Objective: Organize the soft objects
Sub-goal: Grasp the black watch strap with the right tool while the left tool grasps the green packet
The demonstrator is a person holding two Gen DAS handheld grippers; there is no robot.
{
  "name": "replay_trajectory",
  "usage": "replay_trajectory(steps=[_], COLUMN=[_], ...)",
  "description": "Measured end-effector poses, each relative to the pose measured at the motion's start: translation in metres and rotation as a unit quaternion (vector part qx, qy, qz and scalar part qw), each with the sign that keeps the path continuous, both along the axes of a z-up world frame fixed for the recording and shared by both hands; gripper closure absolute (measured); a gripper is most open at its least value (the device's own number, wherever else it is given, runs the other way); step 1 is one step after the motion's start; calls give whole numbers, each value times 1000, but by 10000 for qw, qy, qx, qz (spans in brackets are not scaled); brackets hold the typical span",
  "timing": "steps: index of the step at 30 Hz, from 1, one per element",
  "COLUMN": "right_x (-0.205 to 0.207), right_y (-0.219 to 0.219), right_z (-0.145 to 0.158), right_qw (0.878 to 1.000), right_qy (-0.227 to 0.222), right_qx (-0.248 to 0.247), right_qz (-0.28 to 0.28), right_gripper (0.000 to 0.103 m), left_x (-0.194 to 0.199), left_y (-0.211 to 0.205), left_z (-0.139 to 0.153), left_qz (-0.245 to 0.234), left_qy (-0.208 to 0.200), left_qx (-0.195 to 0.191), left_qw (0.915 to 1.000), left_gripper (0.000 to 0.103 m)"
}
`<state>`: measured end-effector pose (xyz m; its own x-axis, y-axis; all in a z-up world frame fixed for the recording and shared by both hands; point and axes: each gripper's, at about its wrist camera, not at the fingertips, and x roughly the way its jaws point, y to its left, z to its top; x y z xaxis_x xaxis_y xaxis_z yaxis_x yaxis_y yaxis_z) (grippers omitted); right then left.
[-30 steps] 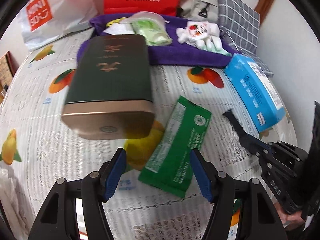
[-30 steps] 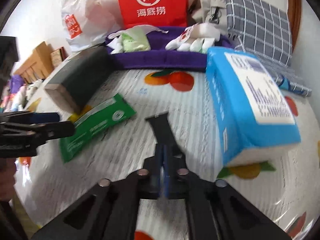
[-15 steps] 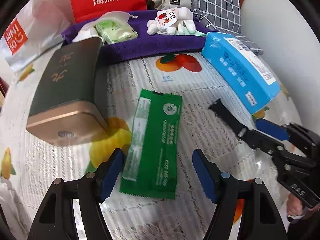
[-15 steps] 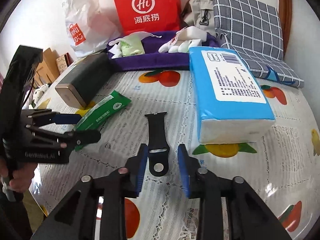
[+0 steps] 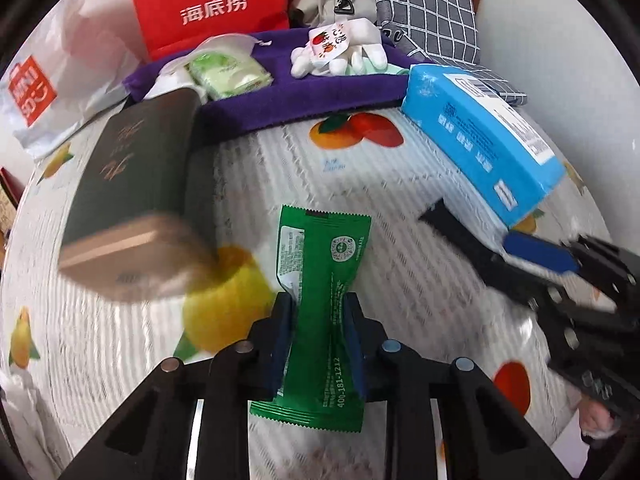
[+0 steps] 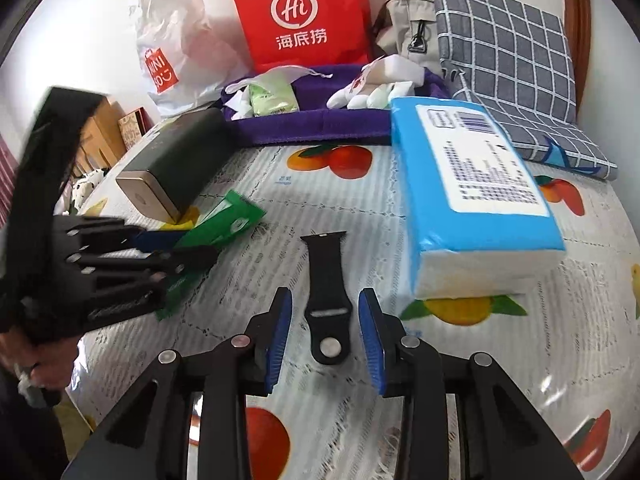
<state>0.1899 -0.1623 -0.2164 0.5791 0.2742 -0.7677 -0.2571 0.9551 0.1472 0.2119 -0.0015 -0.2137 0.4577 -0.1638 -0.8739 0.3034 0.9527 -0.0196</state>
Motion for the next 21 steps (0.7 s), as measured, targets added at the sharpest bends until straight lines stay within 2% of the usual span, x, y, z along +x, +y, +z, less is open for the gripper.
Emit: replay_trajectory(steps=[5,10,12,13,21], right_x=[11,23,29,31,20], right_y=[11,24,26,25,13], right_z=[-9,-17,-16,-15,-9], right_qw=[9999,9988,9982,9980,9987], right_qy=[83,22,160,200,403], right_qx=[-30,-404,-478,-507,-271], right_qz=[-124,-262,-314,-328,-166], right_gripper=[68,68,73,81,83], left_x=[-15,-19,-22,-23,-29], left_y=[18,27,29,30,38], left_z=[1,0,0,0,2], left_qz=[163,233,252,258,401], left_qy=[17,5,-6,-13,1], left_qx=[-75,-146,-170,-182,-339], left_qw=[9998,9996,9995,9995,9986], left_gripper=[78,78,78,78,78])
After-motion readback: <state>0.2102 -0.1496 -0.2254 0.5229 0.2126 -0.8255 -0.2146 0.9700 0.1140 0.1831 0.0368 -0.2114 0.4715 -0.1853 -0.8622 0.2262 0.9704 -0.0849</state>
